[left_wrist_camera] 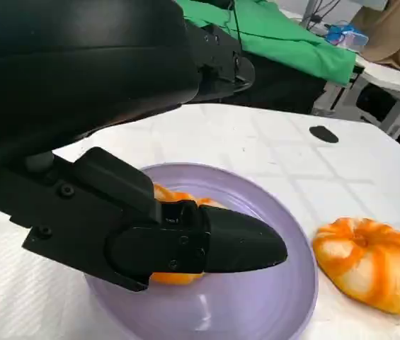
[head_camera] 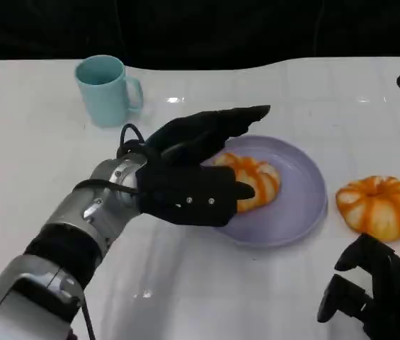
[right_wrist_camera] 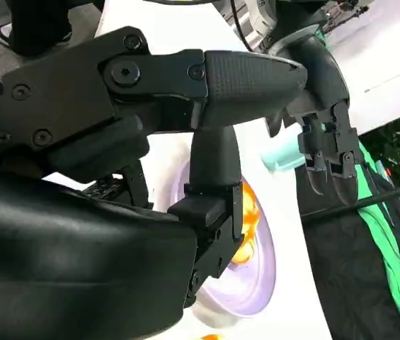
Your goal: Grasp the bread from the table and place it into the plate.
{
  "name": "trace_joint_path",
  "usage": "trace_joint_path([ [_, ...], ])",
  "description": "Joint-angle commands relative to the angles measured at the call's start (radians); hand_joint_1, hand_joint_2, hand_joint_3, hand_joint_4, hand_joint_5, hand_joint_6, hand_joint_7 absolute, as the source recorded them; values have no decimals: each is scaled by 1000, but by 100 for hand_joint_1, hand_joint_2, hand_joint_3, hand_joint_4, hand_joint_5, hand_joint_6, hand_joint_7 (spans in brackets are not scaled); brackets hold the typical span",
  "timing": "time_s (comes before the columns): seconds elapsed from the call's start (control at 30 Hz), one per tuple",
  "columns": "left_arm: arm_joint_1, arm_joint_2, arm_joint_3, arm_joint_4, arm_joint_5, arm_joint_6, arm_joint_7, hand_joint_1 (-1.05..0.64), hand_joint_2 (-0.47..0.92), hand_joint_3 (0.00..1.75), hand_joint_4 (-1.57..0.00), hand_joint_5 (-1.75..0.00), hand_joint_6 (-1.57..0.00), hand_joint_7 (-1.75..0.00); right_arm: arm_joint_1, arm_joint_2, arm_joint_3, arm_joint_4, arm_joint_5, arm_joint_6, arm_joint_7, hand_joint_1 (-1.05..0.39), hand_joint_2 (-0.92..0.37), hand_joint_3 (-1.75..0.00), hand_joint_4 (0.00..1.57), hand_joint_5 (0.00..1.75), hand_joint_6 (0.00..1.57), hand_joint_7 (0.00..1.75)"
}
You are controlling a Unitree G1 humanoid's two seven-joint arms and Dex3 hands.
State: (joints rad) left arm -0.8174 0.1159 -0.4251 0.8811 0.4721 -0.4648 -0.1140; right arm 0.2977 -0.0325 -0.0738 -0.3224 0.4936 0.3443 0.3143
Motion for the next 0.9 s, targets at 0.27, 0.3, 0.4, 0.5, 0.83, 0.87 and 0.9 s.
trace_joint_path([
  [0.27, 220, -42, 232, -125, -384, -157, -140, -61, 92, 21, -23, -131, -52, -30, 12, -4, -1, -17, 10, 7, -10, -49, -92, -46, 65, 175, 47, 166],
  [0.3, 248, -44, 248, -146, -421, -165, -162, -61, 92, 21, -23, -131, -52, -30, 13, -6, 0, -19, 8, 7, -10, -49, -92, -46, 65, 175, 47, 166],
  [0.4, 316, -45, 283, -206, -503, -172, -218, -54, 92, 21, -33, -152, -48, -71, 15, -8, 0, -25, 8, 12, -12, -49, -92, -47, 64, 175, 46, 166],
  [0.5, 358, -57, 304, -257, -555, -154, -253, -49, 92, 20, -40, -162, -50, -94, 15, -8, -1, -30, 10, 20, -16, -49, -92, -47, 64, 175, 45, 166],
  [0.83, 515, -88, 349, -499, -678, 34, -279, -57, 92, 29, -49, -170, -48, -140, 18, -8, 5, -34, 5, 16, -16, -49, -92, -47, 65, 175, 46, 166],
  [0.87, 525, -88, 350, -519, -686, 53, -283, -58, 92, 30, -49, -171, -48, -141, 17, -8, 5, -35, 5, 16, -15, -49, -92, -47, 65, 175, 46, 166],
  [0.9, 543, -83, 350, -549, -705, 88, -294, -58, 92, 31, -49, -171, -48, -141, 17, -7, 6, -36, 6, 19, -18, -49, -92, -48, 65, 175, 46, 166],
])
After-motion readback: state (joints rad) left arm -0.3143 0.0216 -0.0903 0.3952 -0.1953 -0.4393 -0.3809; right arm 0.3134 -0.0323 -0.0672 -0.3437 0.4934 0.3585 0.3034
